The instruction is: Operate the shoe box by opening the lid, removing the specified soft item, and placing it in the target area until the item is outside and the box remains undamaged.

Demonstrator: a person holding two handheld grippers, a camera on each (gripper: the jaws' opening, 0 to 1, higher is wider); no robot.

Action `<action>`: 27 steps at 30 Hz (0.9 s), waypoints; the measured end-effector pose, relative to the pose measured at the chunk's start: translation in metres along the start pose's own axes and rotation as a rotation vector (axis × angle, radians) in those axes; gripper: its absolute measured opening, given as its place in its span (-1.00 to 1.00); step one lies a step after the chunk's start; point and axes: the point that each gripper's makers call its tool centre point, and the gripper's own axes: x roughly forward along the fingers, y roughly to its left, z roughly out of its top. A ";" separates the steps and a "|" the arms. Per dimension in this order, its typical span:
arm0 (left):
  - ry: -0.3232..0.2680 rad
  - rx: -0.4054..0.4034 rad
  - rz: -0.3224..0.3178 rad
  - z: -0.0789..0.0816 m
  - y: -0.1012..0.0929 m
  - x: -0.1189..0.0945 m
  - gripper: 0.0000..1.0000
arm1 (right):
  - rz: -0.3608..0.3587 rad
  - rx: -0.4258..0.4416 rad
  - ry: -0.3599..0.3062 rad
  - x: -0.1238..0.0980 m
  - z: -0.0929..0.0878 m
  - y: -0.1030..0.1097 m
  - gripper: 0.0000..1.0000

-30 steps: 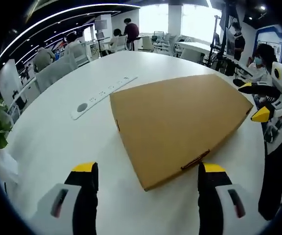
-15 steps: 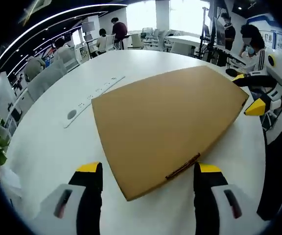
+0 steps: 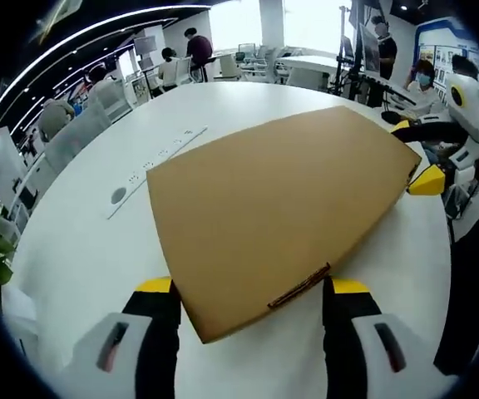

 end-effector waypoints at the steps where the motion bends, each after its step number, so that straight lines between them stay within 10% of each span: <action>1: 0.024 -0.054 -0.004 -0.004 -0.003 0.000 0.39 | 0.006 0.011 0.010 0.000 0.001 0.002 0.48; 5: 0.045 -0.079 0.005 -0.004 -0.005 0.000 0.38 | 0.000 0.060 0.038 0.004 0.008 0.010 0.72; 27: 0.118 -0.123 0.010 -0.004 -0.003 0.005 0.39 | -0.067 0.022 0.043 0.008 0.007 -0.001 0.51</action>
